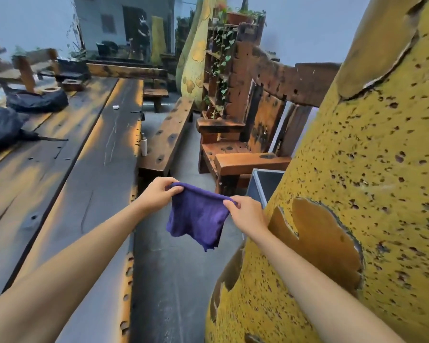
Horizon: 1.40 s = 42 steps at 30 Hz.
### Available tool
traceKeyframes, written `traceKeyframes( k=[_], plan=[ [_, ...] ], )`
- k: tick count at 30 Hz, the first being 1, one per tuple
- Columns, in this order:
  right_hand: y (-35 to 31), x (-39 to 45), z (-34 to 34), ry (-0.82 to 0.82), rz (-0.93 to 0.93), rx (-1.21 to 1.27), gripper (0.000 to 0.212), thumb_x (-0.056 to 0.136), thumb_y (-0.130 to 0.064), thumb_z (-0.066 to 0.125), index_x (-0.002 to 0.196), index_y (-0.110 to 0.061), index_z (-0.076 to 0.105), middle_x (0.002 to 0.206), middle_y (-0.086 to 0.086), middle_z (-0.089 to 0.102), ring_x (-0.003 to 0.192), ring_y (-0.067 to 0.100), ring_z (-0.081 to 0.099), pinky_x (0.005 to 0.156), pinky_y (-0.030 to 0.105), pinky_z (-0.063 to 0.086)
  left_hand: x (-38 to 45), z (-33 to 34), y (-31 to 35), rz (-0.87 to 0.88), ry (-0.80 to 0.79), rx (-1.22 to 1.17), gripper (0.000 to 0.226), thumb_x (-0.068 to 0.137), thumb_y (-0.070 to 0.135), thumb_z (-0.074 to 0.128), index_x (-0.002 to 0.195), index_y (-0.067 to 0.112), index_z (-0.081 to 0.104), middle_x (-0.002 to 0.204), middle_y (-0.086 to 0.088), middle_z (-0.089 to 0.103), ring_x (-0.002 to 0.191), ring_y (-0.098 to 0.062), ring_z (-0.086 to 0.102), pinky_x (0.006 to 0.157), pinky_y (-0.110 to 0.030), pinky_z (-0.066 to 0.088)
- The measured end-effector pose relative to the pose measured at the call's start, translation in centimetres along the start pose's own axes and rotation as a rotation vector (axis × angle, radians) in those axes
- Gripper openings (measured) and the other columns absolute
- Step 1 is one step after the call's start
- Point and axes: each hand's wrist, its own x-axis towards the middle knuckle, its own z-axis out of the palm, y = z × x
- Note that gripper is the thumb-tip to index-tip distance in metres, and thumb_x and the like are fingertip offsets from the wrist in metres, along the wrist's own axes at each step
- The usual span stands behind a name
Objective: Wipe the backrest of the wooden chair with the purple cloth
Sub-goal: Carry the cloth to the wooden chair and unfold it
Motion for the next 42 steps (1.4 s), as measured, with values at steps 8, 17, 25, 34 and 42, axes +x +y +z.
traceKeyframes(
  k=[8,17,25,34,42],
  plan=[
    [0.0,10.3,4.4,0.051,0.454,0.536,0.017,0.102,-0.028,0.052,0.094,-0.031,0.067,0.070,0.001,0.076,0.072,0.024,0.075,0.083,0.044,0.062,11.0,0.8,-0.5,0.010,-0.004,0.222,0.014,0.097,0.020,0.066,0.101,0.014,0.078,0.091,-0.001,0.076,0.082,-0.013,0.067,0.078,-0.027,0.048],
    [2.2,20.5,8.0,0.221,0.680,0.785,0.032,0.100,-0.016,0.046,0.075,-0.024,0.062,0.055,0.000,0.071,0.052,0.018,0.073,0.062,0.038,0.065,23.2,4.2,-4.1,0.006,-0.080,0.295,0.018,0.095,0.027,0.067,0.102,0.016,0.079,0.094,-0.005,0.075,0.088,-0.020,0.068,0.084,-0.040,0.055],
    [4.5,35.6,11.0,0.243,0.640,0.725,0.021,0.101,-0.020,0.052,0.097,-0.024,0.072,0.065,-0.002,0.076,0.065,0.015,0.076,0.066,0.036,0.064,41.3,4.1,-11.0,0.072,-0.251,0.302,0.018,0.091,0.031,0.072,0.093,0.015,0.079,0.082,-0.006,0.075,0.078,-0.021,0.068,0.073,-0.034,0.053],
    [2.2,47.3,10.4,0.301,0.572,0.664,0.020,0.098,-0.019,0.056,0.093,-0.032,0.071,0.066,0.001,0.076,0.062,0.015,0.075,0.053,0.023,0.057,56.5,1.9,-13.6,0.218,-0.328,0.260,0.011,0.095,0.017,0.064,0.098,0.014,0.074,0.093,-0.002,0.073,0.087,-0.020,0.066,0.081,-0.037,0.053],
    [3.6,57.0,11.6,0.337,0.585,0.704,0.017,0.100,-0.019,0.058,0.097,-0.031,0.070,0.069,0.005,0.077,0.062,0.018,0.075,0.054,0.023,0.056,66.1,2.6,-16.3,0.343,-0.356,0.338,0.018,0.098,0.012,0.055,0.106,0.010,0.071,0.106,-0.009,0.069,0.101,-0.026,0.061,0.090,-0.039,0.048]
  ],
)
